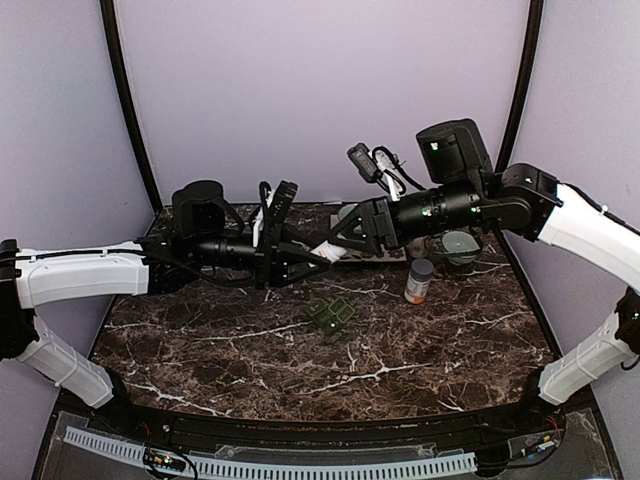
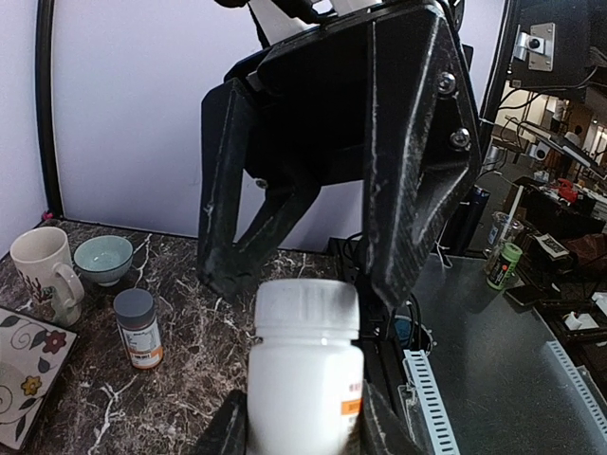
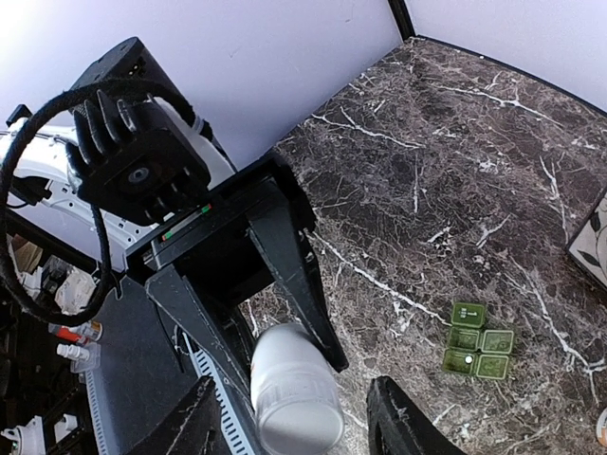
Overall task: Sort the pills into containers
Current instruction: Screw the lid of the pill bottle onto the pill bottle.
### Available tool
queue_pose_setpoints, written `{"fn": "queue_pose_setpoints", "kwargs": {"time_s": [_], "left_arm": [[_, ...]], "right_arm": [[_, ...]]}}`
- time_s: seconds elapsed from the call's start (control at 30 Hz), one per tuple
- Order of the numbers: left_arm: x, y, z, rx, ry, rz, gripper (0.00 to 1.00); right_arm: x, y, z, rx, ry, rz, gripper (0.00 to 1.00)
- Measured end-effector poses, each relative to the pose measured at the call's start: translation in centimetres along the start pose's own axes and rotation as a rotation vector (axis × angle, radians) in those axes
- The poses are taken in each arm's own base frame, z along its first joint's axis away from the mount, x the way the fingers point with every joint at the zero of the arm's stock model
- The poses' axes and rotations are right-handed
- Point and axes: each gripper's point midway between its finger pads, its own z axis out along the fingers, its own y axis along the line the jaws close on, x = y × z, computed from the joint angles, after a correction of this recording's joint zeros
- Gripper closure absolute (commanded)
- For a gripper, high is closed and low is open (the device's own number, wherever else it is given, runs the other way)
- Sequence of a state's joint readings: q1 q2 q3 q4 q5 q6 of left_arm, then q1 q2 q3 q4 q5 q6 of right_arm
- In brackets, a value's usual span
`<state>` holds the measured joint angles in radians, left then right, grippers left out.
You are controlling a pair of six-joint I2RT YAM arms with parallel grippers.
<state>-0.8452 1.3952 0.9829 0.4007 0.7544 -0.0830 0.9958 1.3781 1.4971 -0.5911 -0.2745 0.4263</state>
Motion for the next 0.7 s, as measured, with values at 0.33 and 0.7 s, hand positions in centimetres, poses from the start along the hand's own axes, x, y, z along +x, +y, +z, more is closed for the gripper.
{"fn": "queue_pose_setpoints", "kwargs": {"time_s": [0.33,0.7], "left_arm": [[0.01,-0.29,-0.01,0.018,0.001,-0.008,1.00],[0.01,-0.51,-0.03,0.031,0.002,-0.017,1.00]], "right_arm": [[0.14,0.17,0.18,-0.005,0.007,-0.004,0.50],[0.19,0.23,0.19,-0.008,0.009,-0.004,0.48]]}}
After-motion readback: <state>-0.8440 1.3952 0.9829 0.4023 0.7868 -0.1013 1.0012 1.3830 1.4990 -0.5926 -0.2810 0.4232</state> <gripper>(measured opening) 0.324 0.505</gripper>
